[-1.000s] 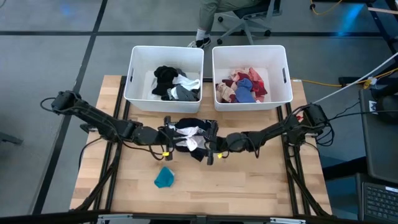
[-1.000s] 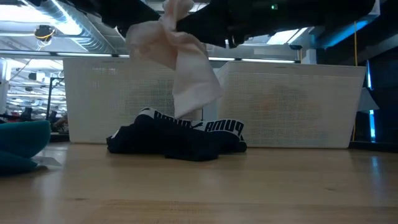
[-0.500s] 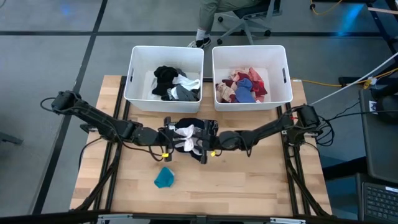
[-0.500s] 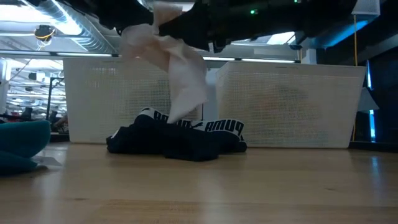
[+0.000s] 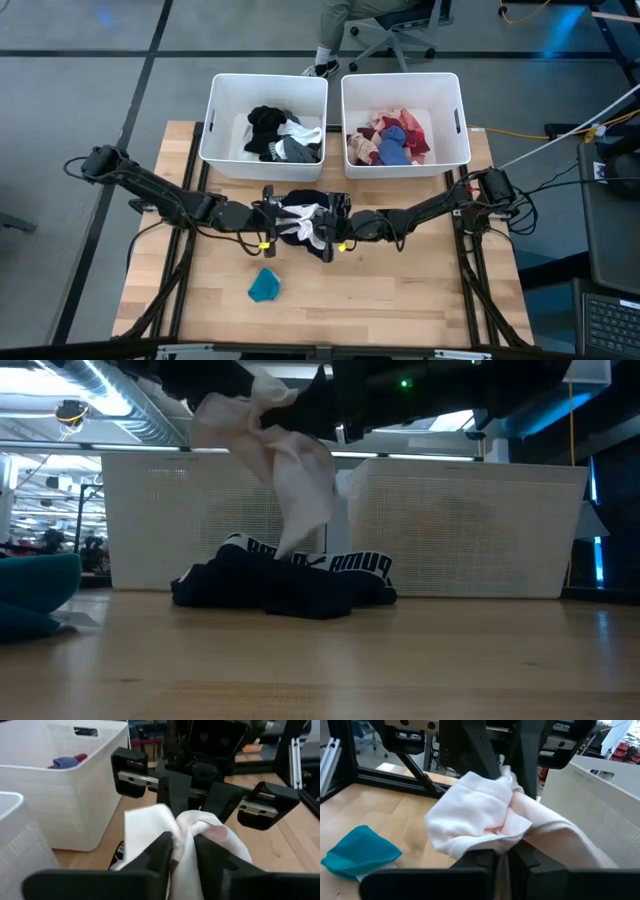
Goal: Sort clothes
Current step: Put the peach underwear into the right white laundry bin
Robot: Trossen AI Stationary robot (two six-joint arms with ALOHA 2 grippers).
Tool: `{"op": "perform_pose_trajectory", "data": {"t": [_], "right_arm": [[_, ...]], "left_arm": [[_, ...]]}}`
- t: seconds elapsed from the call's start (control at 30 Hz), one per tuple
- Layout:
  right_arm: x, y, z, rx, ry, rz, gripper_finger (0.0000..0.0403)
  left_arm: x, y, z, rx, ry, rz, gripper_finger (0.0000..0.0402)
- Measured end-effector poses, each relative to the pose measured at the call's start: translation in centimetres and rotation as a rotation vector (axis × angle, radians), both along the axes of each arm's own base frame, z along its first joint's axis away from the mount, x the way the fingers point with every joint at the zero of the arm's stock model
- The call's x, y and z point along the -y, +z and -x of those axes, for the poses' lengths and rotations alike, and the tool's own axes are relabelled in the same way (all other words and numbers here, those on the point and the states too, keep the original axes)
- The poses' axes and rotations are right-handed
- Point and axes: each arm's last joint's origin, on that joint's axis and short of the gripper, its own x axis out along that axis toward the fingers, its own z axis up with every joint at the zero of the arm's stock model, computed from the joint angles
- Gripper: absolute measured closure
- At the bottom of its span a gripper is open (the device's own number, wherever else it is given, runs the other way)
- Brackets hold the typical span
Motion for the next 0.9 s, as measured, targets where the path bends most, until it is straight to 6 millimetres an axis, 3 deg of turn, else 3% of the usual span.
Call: {"op": "perform_pose_trajectory", "data": {"t": [0.17, 0.33, 0.63, 0.9], "right_arm": [[0.0, 0.1, 0.1, -0.015, -0.001, 0.004, 0.0394], [-0.2, 1.0, 0.7, -0.020, -0.051, 0.016, 0.0373], [0.1, 7.6, 4.3, 0.043, -0.249, 0.155, 0.0391], [4.8, 13.7, 9.1, 0.065, -0.502, 0.263, 0.0374]], "left_arm": [[-0.4, 1.3, 1.2, 0.027, 0.001, 0.011, 0.0280], [-1.1, 2.0, 3.6, -0.045, 0.008, 0.015, 0.0249], [-1.8, 0.0, 6.2, -0.196, 0.055, 0.081, 0.0245], [-1.8, -2.3, 6.2, -0.202, 0.067, 0.094, 0.0245]]}}
